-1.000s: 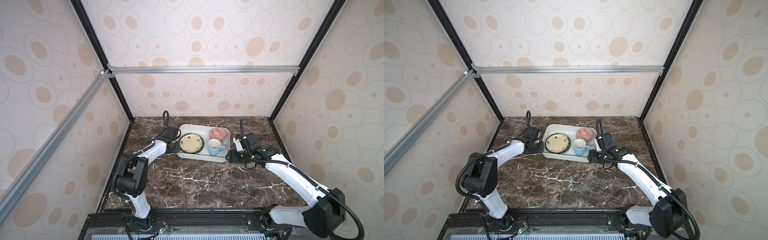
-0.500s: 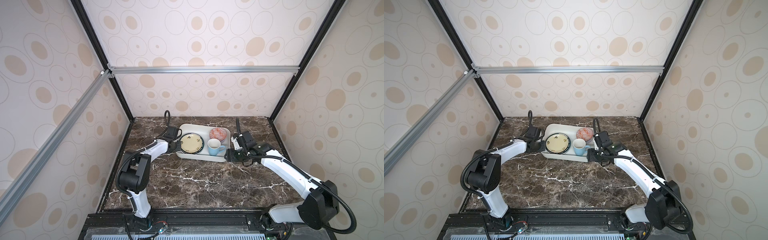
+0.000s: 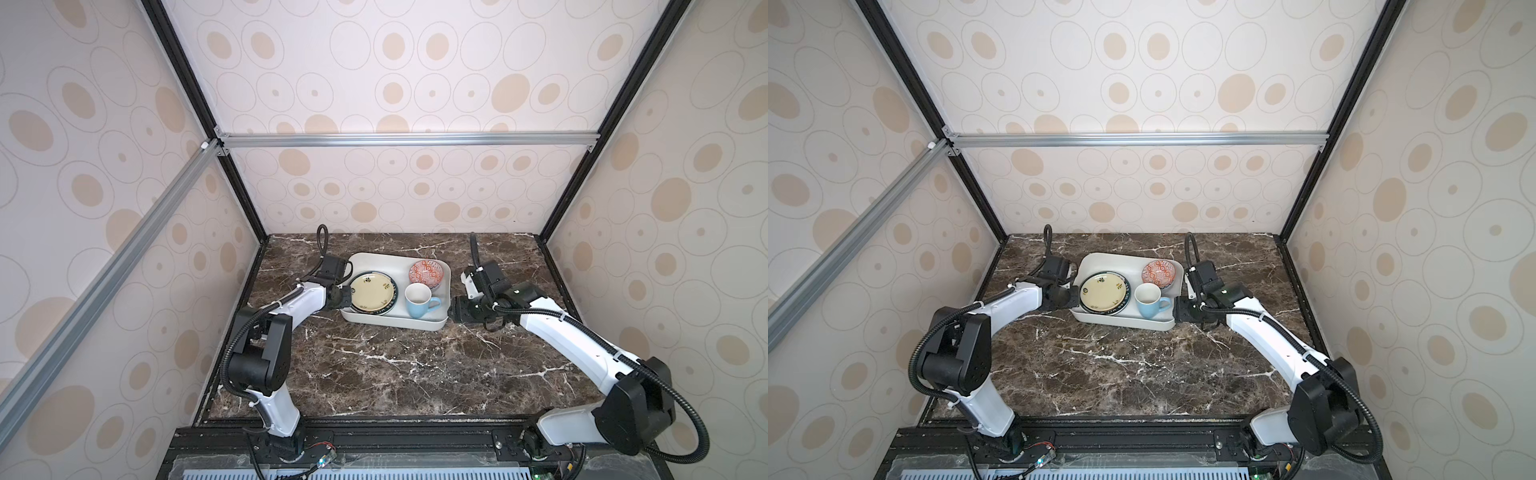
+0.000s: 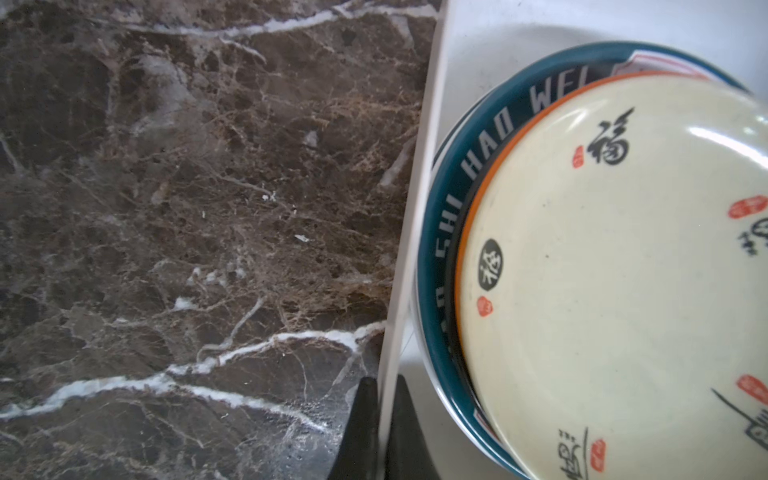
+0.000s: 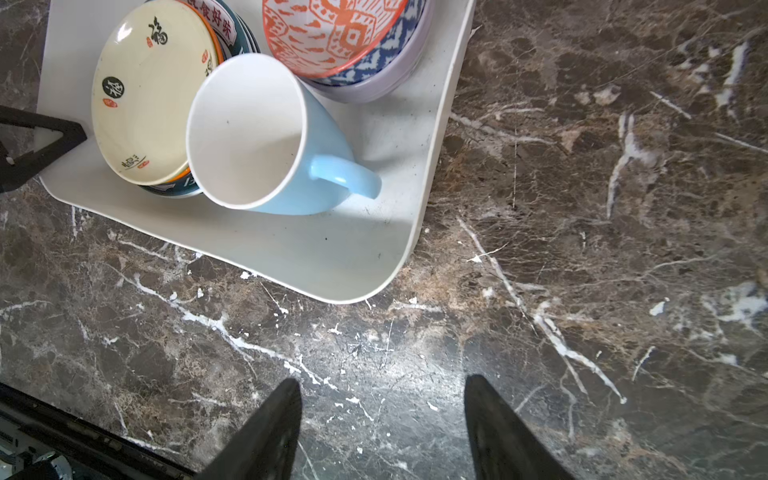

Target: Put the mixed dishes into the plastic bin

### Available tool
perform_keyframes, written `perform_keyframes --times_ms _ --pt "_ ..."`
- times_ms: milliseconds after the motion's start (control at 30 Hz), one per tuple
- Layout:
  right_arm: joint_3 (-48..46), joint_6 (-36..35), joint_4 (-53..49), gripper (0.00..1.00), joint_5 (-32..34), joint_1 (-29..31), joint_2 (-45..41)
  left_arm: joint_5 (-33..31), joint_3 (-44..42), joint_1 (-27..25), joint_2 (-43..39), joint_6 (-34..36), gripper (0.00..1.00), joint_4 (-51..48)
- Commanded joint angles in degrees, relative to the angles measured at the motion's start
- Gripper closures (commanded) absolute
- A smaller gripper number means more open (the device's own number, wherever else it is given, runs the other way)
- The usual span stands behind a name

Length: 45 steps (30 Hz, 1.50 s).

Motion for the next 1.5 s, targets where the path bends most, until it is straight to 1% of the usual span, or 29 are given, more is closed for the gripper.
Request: perform_keyframes --times_ms 0,200,233,300,400,433,467,500,600,700,767,833,933,1000,1067,1133,1167,1267,1333,1400,1467 --pt "1.01 -1.09 -1.66 0.35 1.16 -0.20 -0.74 2.63 -0.23 0.51 -3.05 0.87 0.93 -3.89" --pt "0.95 -1.19 -1.10 0.35 1.20 -0.20 -1.74 6.26 -2.35 -0.11 -6.10 -1.04 0.92 -3.32" --pt "0.84 -1.18 -0.83 0.35 1.19 -0.19 -2.08 6.72 -2.88 -0.39 -6.59 -1.32 0.89 -2.89" --pt "1.10 -1.46 -1.07 0.34 1.27 -0.20 -2.43 6.56 -2.97 -0.56 -6.93 -1.46 0.78 -3.40" --pt "1.26 -2.22 -1.35 0.33 2.36 -0.20 -3.42 5.15 -2.92 -0.71 -8.38 -1.32 0.47 -3.57" --pt "1.29 -2.33 -1.51 0.31 3.54 -0.17 -3.93 4.63 -2.56 -0.68 -9.14 -1.23 0.26 -3.73" --pt "1.42 -2.41 -1.71 0.09 5.17 -0.20 -4.49 3.74 -2.05 -0.72 -10.09 -1.00 0.03 -3.72" --pt "1.14 -2.58 -1.32 0.00 6.65 -0.14 -5.08 2.52 -1.60 -0.64 -11.03 -0.77 0.01 -3.72" --pt "0.34 -3.25 0.11 0.00 11.11 -0.42 -6.83 -3.95 -0.36 -0.59 -14.31 -0.56 0.01 -3.10" --pt "0.05 -4.17 1.88 0.00 12.43 -1.71 -7.35 -8.78 -2.46 -0.10 -17.87 -0.79 0.01 2.25" --pt "0.05 -4.73 2.75 0.00 12.38 -3.19 -6.34 -11.61 -6.68 0.07 -20.36 -0.08 0.01 9.96" --pt "-0.55 -5.34 4.50 0.00 13.99 -4.30 -5.15 -13.78 -11.31 0.01 -22.21 1.23 0.01 17.88" --pt "-3.03 -6.85 9.60 0.00 17.00 -5.84 -4.02 -17.32 -19.47 0.06 -24.22 3.71 0.01 31.76" --pt "-5.22 -7.64 13.59 0.00 20.13 -6.65 -3.64 -19.88 -24.11 -0.01 -24.75 5.14 0.01 40.62" --pt "-8.14 -10.04 19.26 0.00 21.78 -7.42 -3.57 -21.88 -29.63 0.03 -24.99 8.69 0.01 50.90" --pt "-10.36 -12.37 23.96 0.00 23.51 -7.59 -3.77 -22.53 -33.85 0.03 -24.76 12.99 0.01 58.07" --pt "-11.01 -13.37 25.70 0.00 23.74 -7.71 -3.77 -22.63 -34.97 -0.02 -24.29 15.26 0.01 60.02" --pt "-12.36 -14.34 29.34 0.00 23.14 -8.94 -3.16 -24.93 -36.82 0.03 -22.33 19.12 0.01 63.58" --pt "-13.26 -13.78 30.77 0.00 22.82 -10.00 -2.41 -26.29 -38.02 0.22 -21.40 19.99 0.01 65.87" --pt "-14.60 -13.76 32.77 0.00 22.56 -10.52 -1.54 -25.43 -39.51 1.13 -20.71 20.06 0.01 68.53" --pt "-16.02 -14.24 35.26 0.00 22.76 -10.50 0.19 -21.70 -39.96 2.70 -19.17 20.18 0.01 70.01"
